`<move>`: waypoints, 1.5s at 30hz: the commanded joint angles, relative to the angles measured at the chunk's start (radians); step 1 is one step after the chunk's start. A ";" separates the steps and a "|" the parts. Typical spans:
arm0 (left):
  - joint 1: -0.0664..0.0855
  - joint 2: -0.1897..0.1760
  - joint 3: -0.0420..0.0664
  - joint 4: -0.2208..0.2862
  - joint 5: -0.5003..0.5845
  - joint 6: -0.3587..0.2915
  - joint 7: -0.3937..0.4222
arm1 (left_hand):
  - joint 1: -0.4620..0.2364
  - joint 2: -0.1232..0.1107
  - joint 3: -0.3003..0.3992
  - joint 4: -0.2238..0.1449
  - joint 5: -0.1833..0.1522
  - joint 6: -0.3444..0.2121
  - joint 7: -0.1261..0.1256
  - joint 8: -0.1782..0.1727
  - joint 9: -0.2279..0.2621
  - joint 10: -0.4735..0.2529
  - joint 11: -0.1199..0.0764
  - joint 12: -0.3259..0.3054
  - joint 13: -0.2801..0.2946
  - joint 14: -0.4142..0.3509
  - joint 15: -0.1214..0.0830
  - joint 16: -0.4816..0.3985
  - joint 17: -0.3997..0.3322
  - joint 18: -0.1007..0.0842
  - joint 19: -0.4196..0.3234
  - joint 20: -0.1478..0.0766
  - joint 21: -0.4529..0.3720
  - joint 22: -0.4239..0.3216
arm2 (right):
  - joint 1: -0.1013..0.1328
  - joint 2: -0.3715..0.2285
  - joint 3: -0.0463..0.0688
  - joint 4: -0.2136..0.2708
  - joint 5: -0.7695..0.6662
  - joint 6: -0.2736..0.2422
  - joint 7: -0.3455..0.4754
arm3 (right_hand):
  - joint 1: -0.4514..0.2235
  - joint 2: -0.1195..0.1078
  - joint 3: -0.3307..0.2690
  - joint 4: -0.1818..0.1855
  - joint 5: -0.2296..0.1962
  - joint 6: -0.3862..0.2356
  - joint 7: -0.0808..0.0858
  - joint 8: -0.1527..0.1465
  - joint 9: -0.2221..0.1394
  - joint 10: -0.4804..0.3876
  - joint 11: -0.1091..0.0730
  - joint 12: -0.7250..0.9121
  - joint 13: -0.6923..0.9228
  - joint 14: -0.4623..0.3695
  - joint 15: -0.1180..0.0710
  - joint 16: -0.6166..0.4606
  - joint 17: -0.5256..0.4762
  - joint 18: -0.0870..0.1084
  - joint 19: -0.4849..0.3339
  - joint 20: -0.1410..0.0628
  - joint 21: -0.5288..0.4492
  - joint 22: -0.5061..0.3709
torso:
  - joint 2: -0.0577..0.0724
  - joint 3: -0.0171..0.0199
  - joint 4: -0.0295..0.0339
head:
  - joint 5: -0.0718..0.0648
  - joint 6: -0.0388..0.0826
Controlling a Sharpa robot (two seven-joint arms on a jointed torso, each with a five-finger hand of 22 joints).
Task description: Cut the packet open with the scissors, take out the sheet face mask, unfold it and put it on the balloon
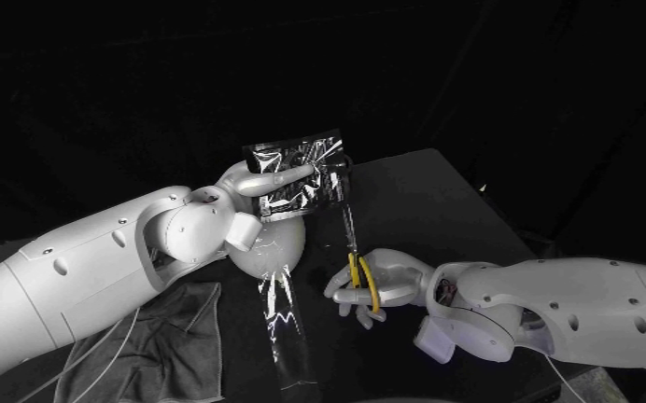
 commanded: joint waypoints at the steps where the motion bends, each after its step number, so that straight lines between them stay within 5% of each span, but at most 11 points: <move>1: 0.002 0.001 0.002 0.002 0.001 0.020 -0.007 | 0.000 0.012 0.008 0.001 0.003 0.004 0.000 0.005 0.049 0.017 -0.013 -0.001 0.001 0.005 -0.004 0.006 0.002 0.012 0.006 0.002 0.006 0.000 | 0.007 -0.001 0.002 0.006 -0.015 0.004 0.005 | 0.005 0.009 0.007 0.002 0.002 -0.288 0.118 0.006 0.001 0.023 0.004 -0.005 -0.004 -0.006 -0.001 0.004 -0.001 0.012 -0.006 0.002 -0.004 0.001 | 0.000 -0.0003 -0.0001 | -0.002 0.001; 30: 0.001 -0.002 0.001 0.011 -0.007 0.041 -0.027 | -0.001 0.010 0.013 -0.003 0.003 0.002 0.000 0.006 0.050 0.018 -0.013 -0.004 0.001 0.005 -0.005 0.005 0.002 0.012 0.006 0.001 0.006 -0.001 | 0.026 0.009 0.004 -0.004 -0.008 -0.013 0.006 | 0.014 0.031 0.026 0.002 -0.004 -0.272 0.118 0.038 0.000 0.051 0.003 -0.022 -0.032 -0.004 -0.002 0.012 -0.010 0.013 -0.005 0.003 -0.002 0.002 | 0.000 0.0005 0.0005 | -0.006 -0.001; 45: 0.001 -0.007 0.001 0.012 -0.018 0.062 -0.044 | -0.002 0.009 0.015 -0.005 0.003 0.002 0.001 0.007 0.051 0.018 -0.013 -0.005 0.001 0.005 -0.005 0.005 0.003 0.012 0.006 0.001 0.006 -0.001 | 0.033 0.007 0.006 -0.004 0.005 -0.027 0.015 | 0.019 0.067 0.056 0.000 -0.009 -0.253 0.118 0.060 -0.010 0.077 0.002 -0.031 -0.052 0.002 -0.003 0.022 -0.012 0.013 -0.004 0.002 0.000 0.002 | 0.000 -0.0003 0.0007 | -0.011 0.001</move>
